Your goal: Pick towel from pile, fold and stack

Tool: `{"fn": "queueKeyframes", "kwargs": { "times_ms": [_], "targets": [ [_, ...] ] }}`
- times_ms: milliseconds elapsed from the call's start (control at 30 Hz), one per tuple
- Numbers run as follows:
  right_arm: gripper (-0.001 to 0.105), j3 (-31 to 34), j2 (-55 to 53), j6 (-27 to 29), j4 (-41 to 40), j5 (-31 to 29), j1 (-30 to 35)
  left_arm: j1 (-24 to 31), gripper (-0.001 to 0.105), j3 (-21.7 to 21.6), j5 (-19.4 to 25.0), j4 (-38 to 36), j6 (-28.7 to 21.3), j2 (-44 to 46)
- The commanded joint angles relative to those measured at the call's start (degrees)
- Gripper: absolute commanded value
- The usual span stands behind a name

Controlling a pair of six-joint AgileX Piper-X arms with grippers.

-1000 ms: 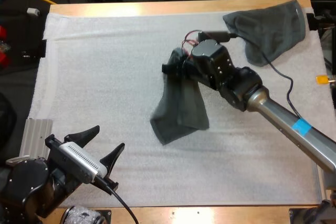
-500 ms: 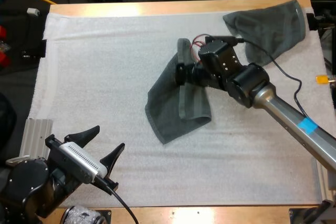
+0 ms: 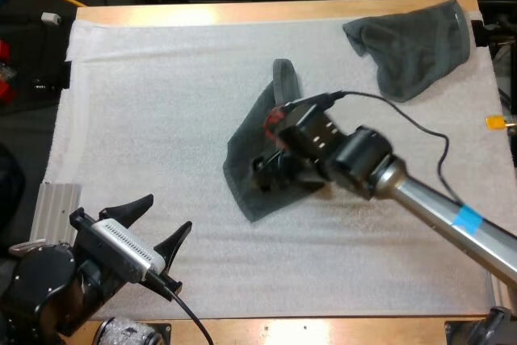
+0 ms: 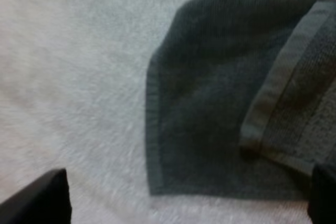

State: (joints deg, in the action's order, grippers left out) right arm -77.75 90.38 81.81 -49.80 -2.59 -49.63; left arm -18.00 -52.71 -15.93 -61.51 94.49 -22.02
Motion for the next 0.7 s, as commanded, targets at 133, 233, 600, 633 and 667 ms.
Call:
{"fn": "queueKeyframes", "kwargs": {
  "times_ms": [133, 233, 600, 633, 667],
  "targets": [
    [0.085, 0.89, 3.84, 0.47, 0.05, -1.89, -0.10, -0.29, 0.059, -0.30, -0.20, -4.97, 0.76, -0.13],
    [0.071, 0.88, 6.25, -0.50, 0.01, 0.73, -0.10, -0.29, 0.059, -0.30, -0.20, -7.51, 0.76, -0.13],
    [0.039, 1.09, 12.06, -3.14, 3.92, 7.57, -6.13, -0.29, 0.059, -0.30, -0.20, -11.08, 0.76, -0.13],
    [0.039, 1.09, 12.94, -3.55, 4.16, 7.65, -6.60, -0.29, 0.059, -0.30, -0.20, -11.08, 0.76, -0.13],
    [0.039, 1.09, 13.61, -3.67, 4.16, 7.83, -6.93, -0.29, 0.059, -0.30, -0.20, -11.08, 0.76, -0.13]
  ]
}}
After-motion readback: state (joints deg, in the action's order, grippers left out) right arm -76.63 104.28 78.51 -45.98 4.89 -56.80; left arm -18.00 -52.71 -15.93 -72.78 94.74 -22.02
